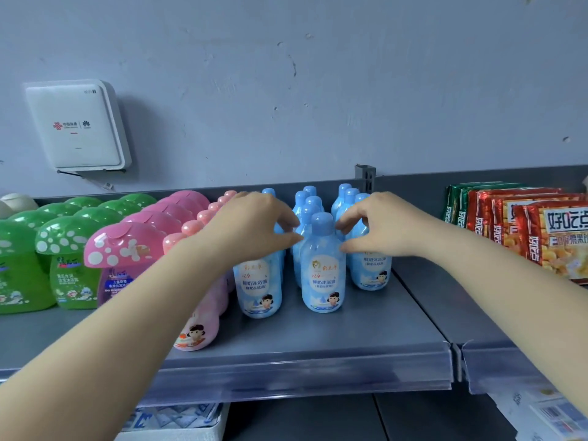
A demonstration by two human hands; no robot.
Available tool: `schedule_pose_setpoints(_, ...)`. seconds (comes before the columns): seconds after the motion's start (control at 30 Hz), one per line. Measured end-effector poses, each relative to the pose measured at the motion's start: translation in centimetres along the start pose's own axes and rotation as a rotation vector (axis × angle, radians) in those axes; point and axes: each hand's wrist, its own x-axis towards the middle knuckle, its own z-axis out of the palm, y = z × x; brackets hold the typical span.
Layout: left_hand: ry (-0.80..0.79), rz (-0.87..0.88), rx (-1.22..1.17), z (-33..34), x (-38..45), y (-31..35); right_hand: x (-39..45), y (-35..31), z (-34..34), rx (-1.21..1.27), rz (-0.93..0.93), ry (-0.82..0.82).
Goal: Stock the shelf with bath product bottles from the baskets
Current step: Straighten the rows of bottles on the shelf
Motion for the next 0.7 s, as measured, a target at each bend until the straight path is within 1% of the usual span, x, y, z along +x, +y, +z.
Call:
schedule_pose_setpoints(0.1, -0.055, -0.045, -0.139, -0.9, 1.6, -0.7, 1.1, 0.2, -1.0, 0.018, 0.003, 0.023)
schedule_pose_setpoints(0.2, -0.226, -0.040, -0.055, -0.6, 3.6, -1.1, 2.3, 0.3, -0.9, -0.091, 0.014, -0.004)
schedule_pose_setpoints(0.27, -0.303, -0.049, 0.012, 0.2, 4.8, -1.3, 3.1, 0.5, -0.3, -0.195, 0.013, -0.041)
schedule_pose_setpoints(0.33, -0.356, -0.098, 0.043, 1.0, 5.6, -1.6, 3.7, 0.5, 0.2, -0.245, 0.010, -0.066)
schedule_pose_setpoints(0.43, -0.387, -0.156, 0.044, 1.4, 6.0, -1.4, 4.2, 0.1, 0.4, -0.273, -0.013, -0.096)
schedule_pose_setpoints(0.53, -0.375, -0.185, 0.016, 1.6, 6.4, -1.2, 4.8, 0.0, 0.3, -0.249, 0.001, -0.133)
schedule_pose_setpoints(0.7, -0.376, -0.162, -0.007, 1.2, 6.5, -0.6, 5.8, 0.3, 0.6, -0.244, -0.028, -0.152)
